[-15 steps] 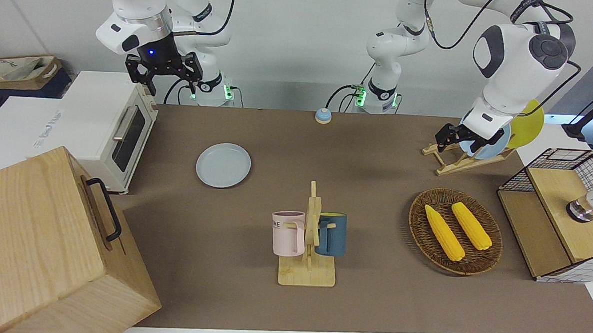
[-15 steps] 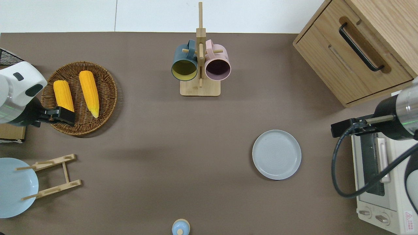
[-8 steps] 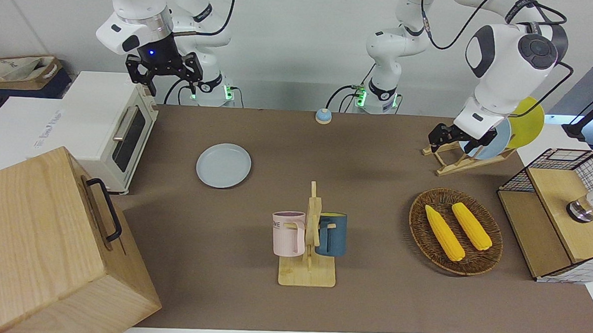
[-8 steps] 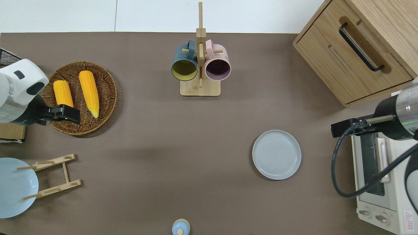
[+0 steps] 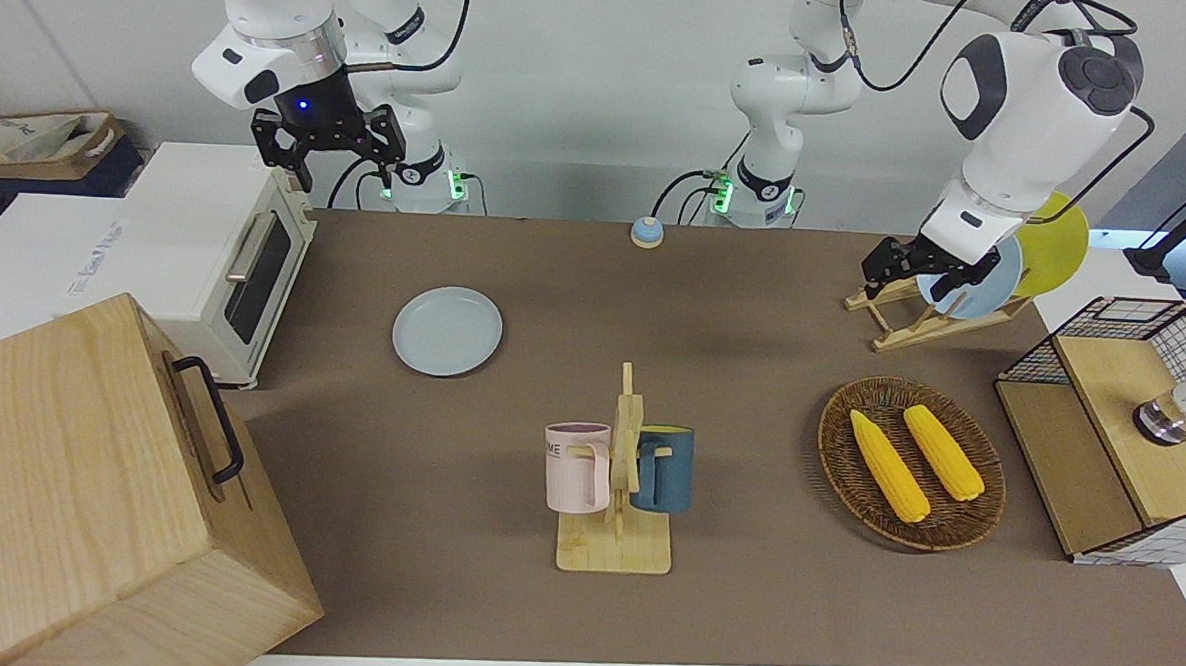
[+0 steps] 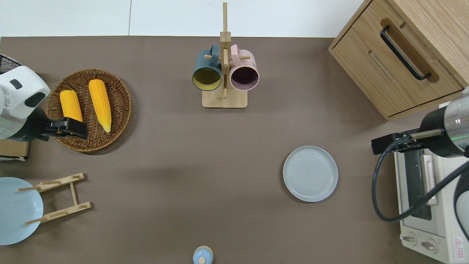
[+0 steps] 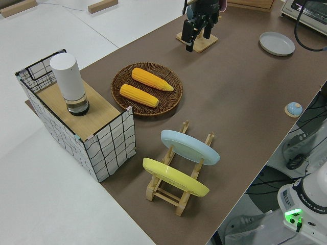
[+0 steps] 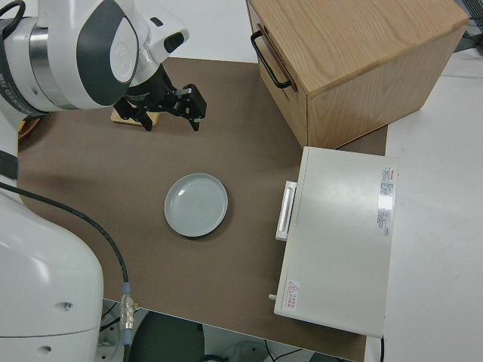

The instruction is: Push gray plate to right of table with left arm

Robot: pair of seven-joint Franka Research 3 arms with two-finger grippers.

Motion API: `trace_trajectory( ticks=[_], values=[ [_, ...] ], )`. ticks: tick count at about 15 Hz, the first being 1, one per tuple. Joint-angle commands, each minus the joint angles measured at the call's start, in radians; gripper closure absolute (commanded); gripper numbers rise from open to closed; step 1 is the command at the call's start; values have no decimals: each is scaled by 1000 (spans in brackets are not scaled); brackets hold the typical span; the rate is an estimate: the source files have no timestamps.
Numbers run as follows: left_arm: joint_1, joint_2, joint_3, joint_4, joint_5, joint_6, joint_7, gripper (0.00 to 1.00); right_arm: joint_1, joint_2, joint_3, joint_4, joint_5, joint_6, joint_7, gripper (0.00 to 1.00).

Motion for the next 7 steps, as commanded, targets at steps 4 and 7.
trace_trajectory(
  ticks=[4,7],
  values=[
    [-19,-21,22,-12,20,-11,-10,0,-12,-6,5,1,9,-12,-3,17],
    [-20,-21,20,-12,22,-10,-12,0,-12,-6,5,1,10,-12,-3,17]
  ],
)
